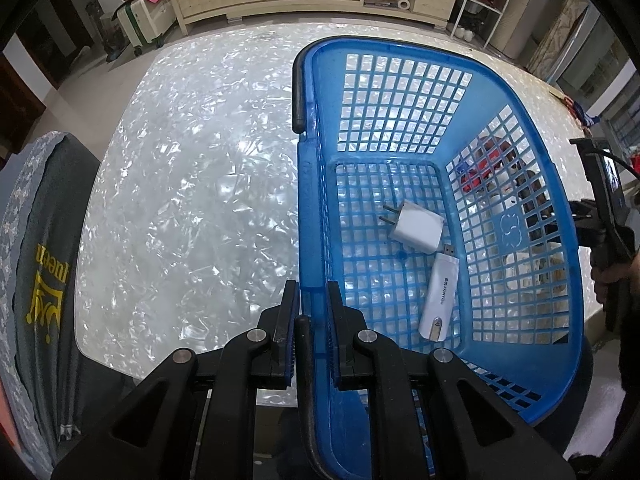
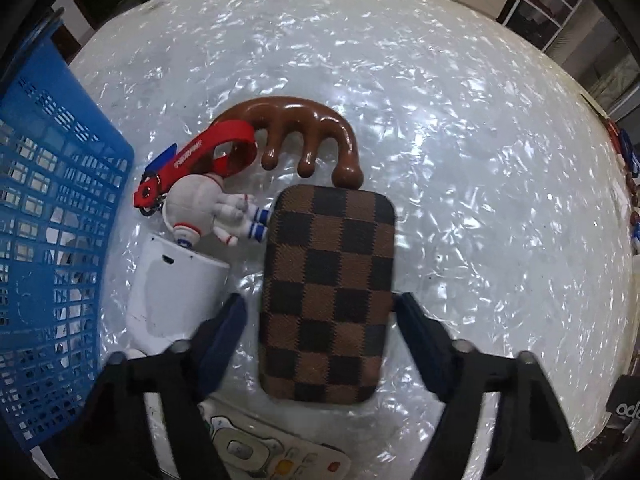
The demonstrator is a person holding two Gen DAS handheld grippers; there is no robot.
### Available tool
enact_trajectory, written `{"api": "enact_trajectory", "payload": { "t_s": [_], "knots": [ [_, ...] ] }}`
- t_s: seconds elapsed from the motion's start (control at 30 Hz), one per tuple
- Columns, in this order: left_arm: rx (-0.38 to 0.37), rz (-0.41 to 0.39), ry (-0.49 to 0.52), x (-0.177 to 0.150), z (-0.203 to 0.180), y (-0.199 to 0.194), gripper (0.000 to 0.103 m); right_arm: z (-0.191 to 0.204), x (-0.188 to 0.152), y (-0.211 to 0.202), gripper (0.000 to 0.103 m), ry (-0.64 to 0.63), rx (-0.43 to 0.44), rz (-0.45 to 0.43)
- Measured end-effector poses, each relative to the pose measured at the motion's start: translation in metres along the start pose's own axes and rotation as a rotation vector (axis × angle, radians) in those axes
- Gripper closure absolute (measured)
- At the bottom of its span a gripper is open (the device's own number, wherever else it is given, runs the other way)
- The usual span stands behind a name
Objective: Organize rigid objects
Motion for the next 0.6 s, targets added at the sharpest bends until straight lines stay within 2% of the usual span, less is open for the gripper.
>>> {"api": "enact_trajectory", "payload": {
  "t_s": [0.3,0.6],
  "knots": [
    [0.004,0.002,0.009,-0.001,-0.001,0.001,0.089,-0.009,0.001,0.000,0.038,0.051,0.007,-0.026],
    [0.005,0.004,0.008,-0.001,0.000,0.000,0.089,-0.023,-0.007,-0.037,0.038,0.091,0.057,-0.071]
  ]
}}
Point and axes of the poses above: each gripper's, at about its wrist camera, not at the fingertips, and y roughly the way its jaws point, z to its left, x to its top, the point moved 9 cm from there along y, roughly the way its jaws point, and after that the axes turned 10 degrees about y, right-handed, at the moved point
